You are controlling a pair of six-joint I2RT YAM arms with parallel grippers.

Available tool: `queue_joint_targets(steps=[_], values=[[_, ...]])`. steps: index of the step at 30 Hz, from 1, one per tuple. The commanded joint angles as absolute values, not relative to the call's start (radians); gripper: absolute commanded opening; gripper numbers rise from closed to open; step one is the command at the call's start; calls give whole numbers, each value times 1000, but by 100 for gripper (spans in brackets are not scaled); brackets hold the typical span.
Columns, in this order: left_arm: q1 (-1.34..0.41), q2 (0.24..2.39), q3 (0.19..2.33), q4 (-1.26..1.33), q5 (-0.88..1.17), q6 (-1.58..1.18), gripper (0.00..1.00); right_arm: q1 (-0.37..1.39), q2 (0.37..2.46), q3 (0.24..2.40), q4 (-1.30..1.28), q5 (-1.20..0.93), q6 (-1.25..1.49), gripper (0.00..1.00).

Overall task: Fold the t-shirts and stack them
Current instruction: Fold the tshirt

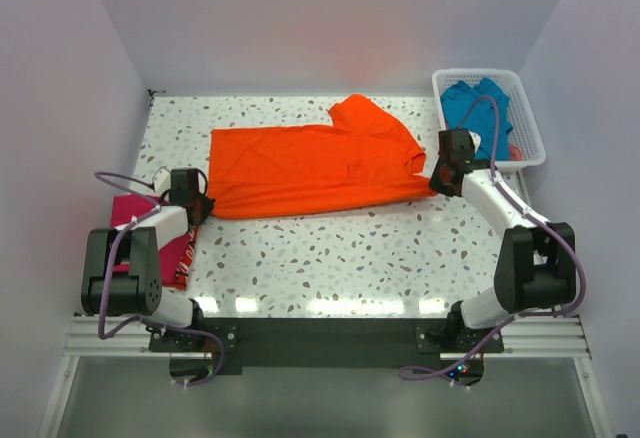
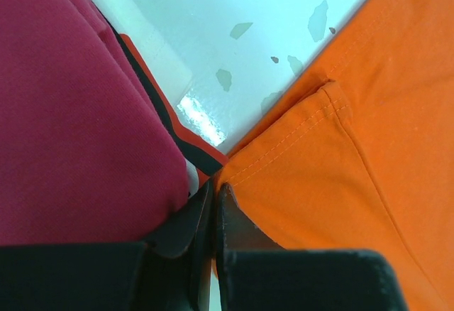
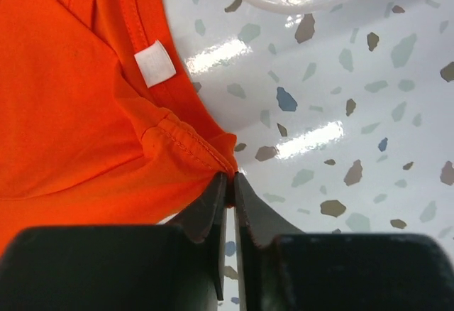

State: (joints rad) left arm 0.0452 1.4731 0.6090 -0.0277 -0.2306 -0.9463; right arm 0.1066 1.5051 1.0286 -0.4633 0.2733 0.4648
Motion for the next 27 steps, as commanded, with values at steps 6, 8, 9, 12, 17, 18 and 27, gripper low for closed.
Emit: queue_joint_targets(steps=[6, 8, 9, 12, 17, 18, 27], values=[[57, 1451, 584, -15, -225, -925, 0, 101, 1485, 1022, -491, 278, 426, 40], [57, 1451, 583, -15, -222, -925, 0, 101, 1451, 970, -457, 230, 463, 48], [57, 1454, 583, -15, -221, -925, 0, 101, 1439, 948, -422, 188, 481, 48], [57, 1457, 575, -15, -209, -928, 0, 101, 1370, 804, -332, 141, 596, 47], [57, 1457, 572, -15, -207, -925, 0, 101, 1278, 643, -200, 141, 727, 45], [57, 1456, 571, 17, -206, -925, 0, 101, 1261, 625, -174, 147, 741, 44], [57, 1453, 563, 23, -196, -920, 0, 94, 1279, 523, -5, 167, 873, 43]])
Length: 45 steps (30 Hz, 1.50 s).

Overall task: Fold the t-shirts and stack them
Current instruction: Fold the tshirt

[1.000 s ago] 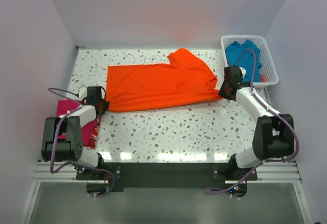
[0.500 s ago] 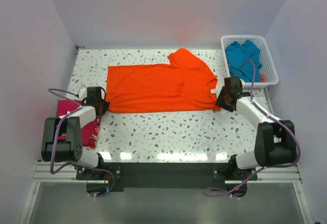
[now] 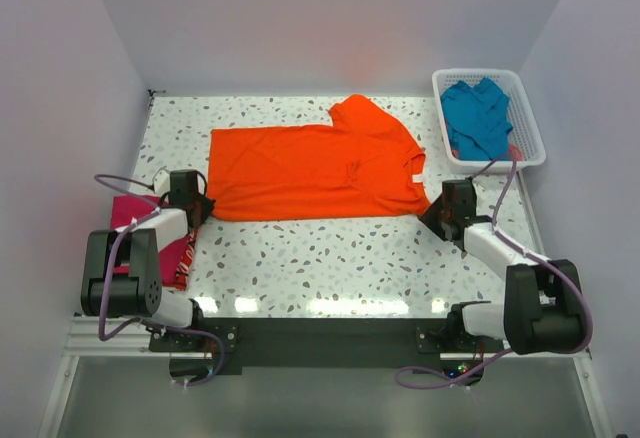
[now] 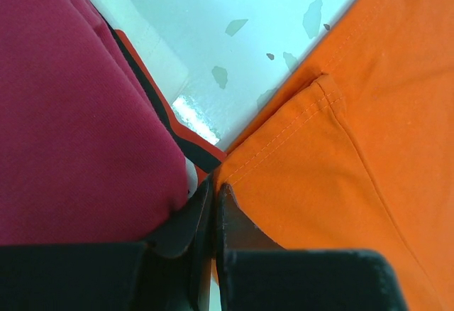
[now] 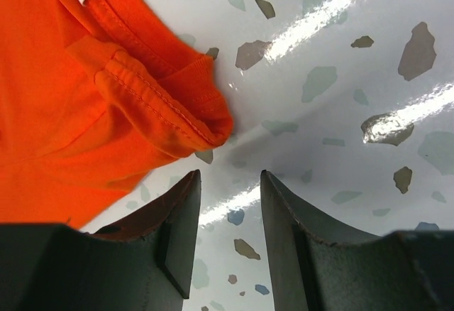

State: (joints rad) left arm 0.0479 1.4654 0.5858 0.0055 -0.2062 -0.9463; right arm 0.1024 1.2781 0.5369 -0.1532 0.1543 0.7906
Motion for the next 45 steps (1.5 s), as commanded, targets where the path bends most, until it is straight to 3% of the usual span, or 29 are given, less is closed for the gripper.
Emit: queue_joint_targets(steps=[1, 7, 9, 11, 12, 15, 17, 28, 40, 45], values=[[58, 1453, 563, 26, -193, -920, 0, 92, 1296, 522, -5, 166, 880, 43], [57, 1450, 563, 28, -192, -919, 0, 66, 1327, 508, 86, 181, 923, 42], [57, 1453, 563, 29, -190, -919, 0, 64, 1336, 509, 97, 186, 923, 38], [58, 1456, 561, 32, -187, -920, 0, 61, 1350, 517, 97, 184, 920, 30], [58, 1457, 561, 32, -187, -919, 0, 57, 1354, 523, 92, 183, 914, 19], [57, 1453, 560, 28, -193, -919, 0, 52, 1358, 549, 52, 193, 875, 3], [57, 1447, 558, 25, -196, -917, 0, 52, 1355, 578, 3, 238, 835, 0], [34, 1410, 520, 28, -170, -923, 0, 38, 1312, 759, -350, 402, 578, 0], [-74, 1140, 397, -212, -278, -1045, 0, -63, 1217, 661, -442, 140, 624, 0], [-74, 1014, 380, -359, -305, -1072, 5, -94, 1117, 620, -505, 71, 664, 1]])
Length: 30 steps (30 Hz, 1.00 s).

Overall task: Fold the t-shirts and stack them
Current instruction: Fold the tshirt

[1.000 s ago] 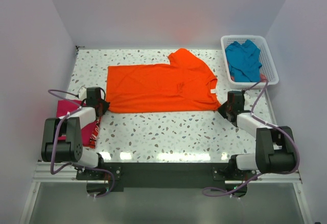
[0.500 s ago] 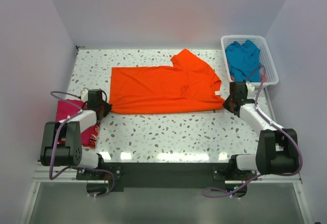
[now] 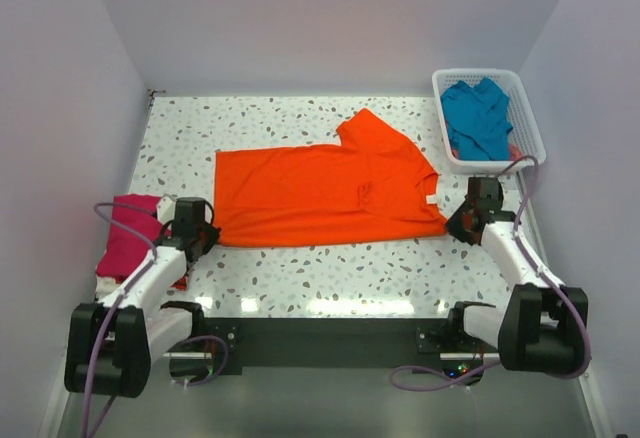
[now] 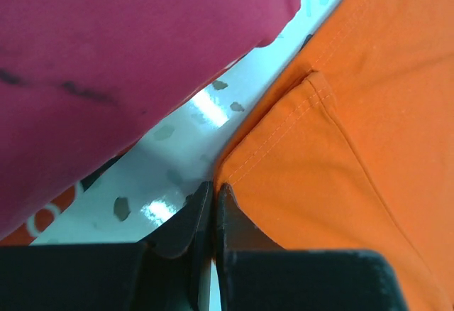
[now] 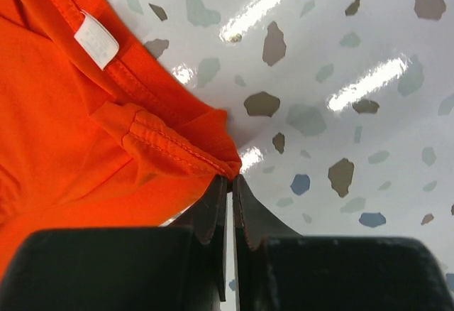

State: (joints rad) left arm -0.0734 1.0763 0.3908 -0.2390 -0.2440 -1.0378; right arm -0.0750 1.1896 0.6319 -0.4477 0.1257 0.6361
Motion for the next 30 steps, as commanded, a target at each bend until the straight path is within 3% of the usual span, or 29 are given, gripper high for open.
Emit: queue_joint_targets(steps=[1, 3, 5, 6, 7, 9, 14, 16, 20, 30], values=[[-74, 968, 370, -374, -304, -1083, 7, -97, 1102, 618, -529, 68, 669, 2], [-74, 919, 357, -408, -284, -1088, 18, -100, 1049, 615, -552, 60, 673, 7], [-74, 858, 353, -451, -272, -1089, 27, -100, 1022, 615, -572, 45, 672, 21], [-74, 821, 357, -466, -275, -1089, 39, -100, 1011, 620, -581, 44, 664, 27], [-72, 805, 376, -478, -278, -1074, 45, -100, 994, 629, -590, 49, 655, 40], [-72, 781, 403, -495, -288, -1046, 60, -100, 989, 660, -581, 64, 624, 58], [-72, 859, 569, -437, -276, -918, 66, -89, 1104, 816, -471, -36, 508, 79], [-72, 957, 656, -365, -279, -884, 66, -55, 1187, 889, -439, -97, 508, 79], [-72, 1158, 802, -227, -313, -821, 66, 156, 1502, 1170, -379, 18, 468, 79], [-38, 1644, 1141, -201, -411, -706, 55, 192, 2046, 1673, -273, 2, 350, 72]])
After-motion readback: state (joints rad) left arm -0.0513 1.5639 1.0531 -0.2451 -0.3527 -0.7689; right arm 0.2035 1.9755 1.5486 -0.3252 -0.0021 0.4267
